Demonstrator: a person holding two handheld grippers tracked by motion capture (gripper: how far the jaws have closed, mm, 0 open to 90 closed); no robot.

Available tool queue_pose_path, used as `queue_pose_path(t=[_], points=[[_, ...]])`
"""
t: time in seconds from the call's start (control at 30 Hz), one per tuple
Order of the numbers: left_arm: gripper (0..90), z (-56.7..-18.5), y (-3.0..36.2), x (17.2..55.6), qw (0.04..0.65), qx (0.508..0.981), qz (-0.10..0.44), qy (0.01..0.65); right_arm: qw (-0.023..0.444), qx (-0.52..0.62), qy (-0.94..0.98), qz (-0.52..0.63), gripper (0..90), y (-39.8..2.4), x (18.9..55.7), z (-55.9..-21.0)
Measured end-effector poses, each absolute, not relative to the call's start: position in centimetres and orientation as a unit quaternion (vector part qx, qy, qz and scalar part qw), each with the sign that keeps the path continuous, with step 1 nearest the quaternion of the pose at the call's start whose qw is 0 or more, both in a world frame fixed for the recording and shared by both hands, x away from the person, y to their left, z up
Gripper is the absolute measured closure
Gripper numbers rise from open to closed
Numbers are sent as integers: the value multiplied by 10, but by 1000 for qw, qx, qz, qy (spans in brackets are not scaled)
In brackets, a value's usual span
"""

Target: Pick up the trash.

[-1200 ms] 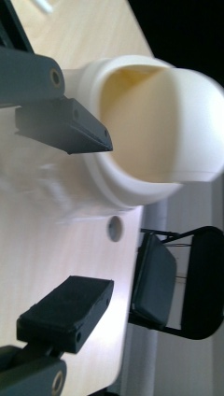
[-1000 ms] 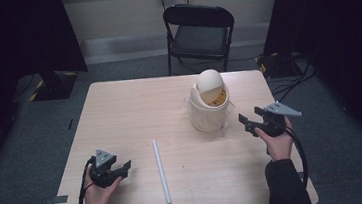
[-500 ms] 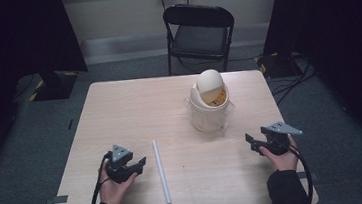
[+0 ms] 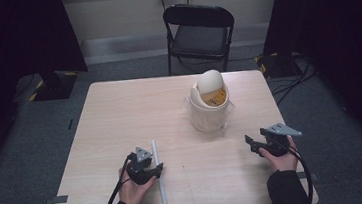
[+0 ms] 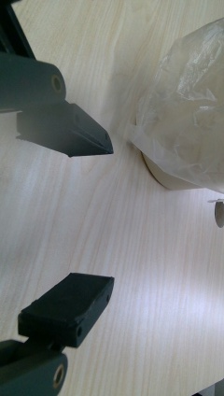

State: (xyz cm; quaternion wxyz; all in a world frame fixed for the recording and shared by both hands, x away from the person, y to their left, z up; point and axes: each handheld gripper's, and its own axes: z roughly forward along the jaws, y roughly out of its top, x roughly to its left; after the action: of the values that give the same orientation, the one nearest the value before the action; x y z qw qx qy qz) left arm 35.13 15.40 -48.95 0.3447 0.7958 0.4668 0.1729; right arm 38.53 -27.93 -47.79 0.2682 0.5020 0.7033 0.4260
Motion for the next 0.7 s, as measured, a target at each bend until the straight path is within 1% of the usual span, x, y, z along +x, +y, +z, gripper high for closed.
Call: queue_pose_path(t=[0.2,0.3,0.4,0.43,0.6,0.7], points=[[651,-489,158,352,337,801,181,460,265,500,706,426,310,-277,386,-479],[698,-489,160,353,340,797,176,466,264,497,708,427,315,-276,386,-480],[778,-488,167,355,336,802,172,462,263,496,707,430,325,-277,386,-479],[792,-488,168,355,342,798,169,466,262,498,706,431,326,-277,386,-479],[796,-483,173,356,356,795,173,460,263,499,701,436,335,-278,386,-477],[797,-470,178,354,388,783,188,449,261,497,699,443,345,-279,386,-476]])
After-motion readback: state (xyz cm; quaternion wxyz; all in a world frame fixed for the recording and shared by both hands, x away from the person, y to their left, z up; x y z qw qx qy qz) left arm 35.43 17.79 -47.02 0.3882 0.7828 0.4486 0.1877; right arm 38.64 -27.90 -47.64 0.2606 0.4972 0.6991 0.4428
